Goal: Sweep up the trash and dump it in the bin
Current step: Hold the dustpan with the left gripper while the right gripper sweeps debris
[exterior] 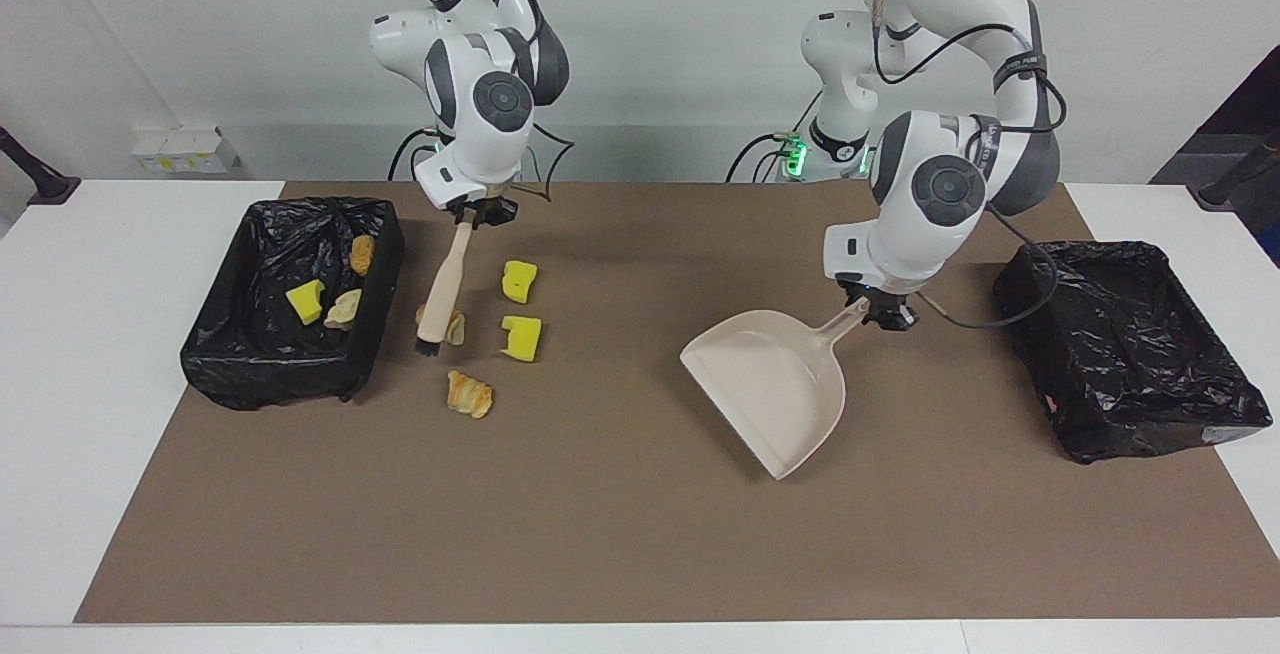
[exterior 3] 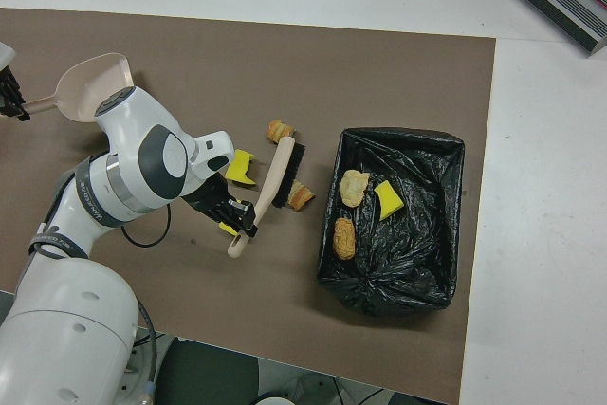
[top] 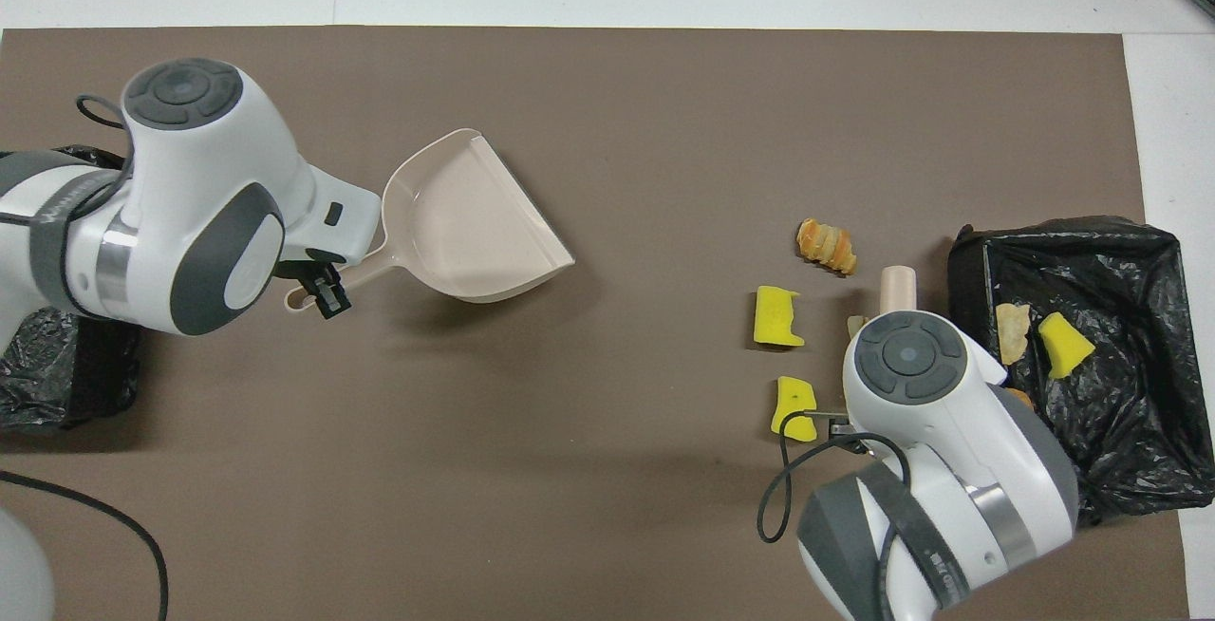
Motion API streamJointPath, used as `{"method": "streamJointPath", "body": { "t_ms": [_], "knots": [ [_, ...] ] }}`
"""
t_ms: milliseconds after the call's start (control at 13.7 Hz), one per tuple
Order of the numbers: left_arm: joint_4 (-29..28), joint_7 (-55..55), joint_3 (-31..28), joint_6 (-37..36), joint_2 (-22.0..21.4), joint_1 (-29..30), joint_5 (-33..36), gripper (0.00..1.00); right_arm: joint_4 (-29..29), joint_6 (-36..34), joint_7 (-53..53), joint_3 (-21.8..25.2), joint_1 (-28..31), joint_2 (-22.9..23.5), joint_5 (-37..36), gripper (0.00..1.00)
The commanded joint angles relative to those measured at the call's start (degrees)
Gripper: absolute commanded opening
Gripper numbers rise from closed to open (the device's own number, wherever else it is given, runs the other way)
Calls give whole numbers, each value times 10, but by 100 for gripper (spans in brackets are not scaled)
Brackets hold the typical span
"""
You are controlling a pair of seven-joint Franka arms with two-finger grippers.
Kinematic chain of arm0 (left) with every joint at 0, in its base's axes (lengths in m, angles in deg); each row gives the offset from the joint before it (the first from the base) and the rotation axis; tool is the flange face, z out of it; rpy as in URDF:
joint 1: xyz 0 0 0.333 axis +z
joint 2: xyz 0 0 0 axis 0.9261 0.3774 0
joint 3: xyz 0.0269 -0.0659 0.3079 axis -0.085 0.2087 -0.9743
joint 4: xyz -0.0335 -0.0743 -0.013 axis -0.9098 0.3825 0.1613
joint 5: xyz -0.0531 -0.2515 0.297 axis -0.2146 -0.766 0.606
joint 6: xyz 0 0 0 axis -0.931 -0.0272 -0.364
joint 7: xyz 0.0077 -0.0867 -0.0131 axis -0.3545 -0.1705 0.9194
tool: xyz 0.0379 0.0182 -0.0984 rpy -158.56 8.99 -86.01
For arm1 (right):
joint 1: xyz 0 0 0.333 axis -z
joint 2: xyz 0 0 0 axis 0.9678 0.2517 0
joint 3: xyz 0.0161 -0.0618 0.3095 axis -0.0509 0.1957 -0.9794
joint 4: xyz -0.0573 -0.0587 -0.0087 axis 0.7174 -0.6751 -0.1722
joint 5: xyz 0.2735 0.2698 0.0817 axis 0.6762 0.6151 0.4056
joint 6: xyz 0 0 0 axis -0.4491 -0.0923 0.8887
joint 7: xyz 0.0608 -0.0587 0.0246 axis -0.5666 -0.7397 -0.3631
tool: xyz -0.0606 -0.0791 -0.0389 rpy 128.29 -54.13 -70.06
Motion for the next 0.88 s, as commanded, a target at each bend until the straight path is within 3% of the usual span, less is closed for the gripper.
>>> {"method": "streamJointPath", "body": {
  "t_ms": [0,219,511,584,802],
  "knots": [
    [-9,-71,5,-23,-21,19,8,0,38,8,-19,-7,28,-34,-28,0],
    [-13,-84,5,-26,-24,34,8,0,59,13,-35,-8,38,-47,-32,0],
    [-16,-214,9,3,-24,25,7,0,72,21,-45,-10,32,-44,-25,0],
    [-35,-214,9,38,-31,2,7,0,72,32,-51,-11,32,-41,-20,0],
    [-190,-154,6,186,-115,-53,19,0,68,87,-46,-11,23,-6,12,0]
  ]
}}
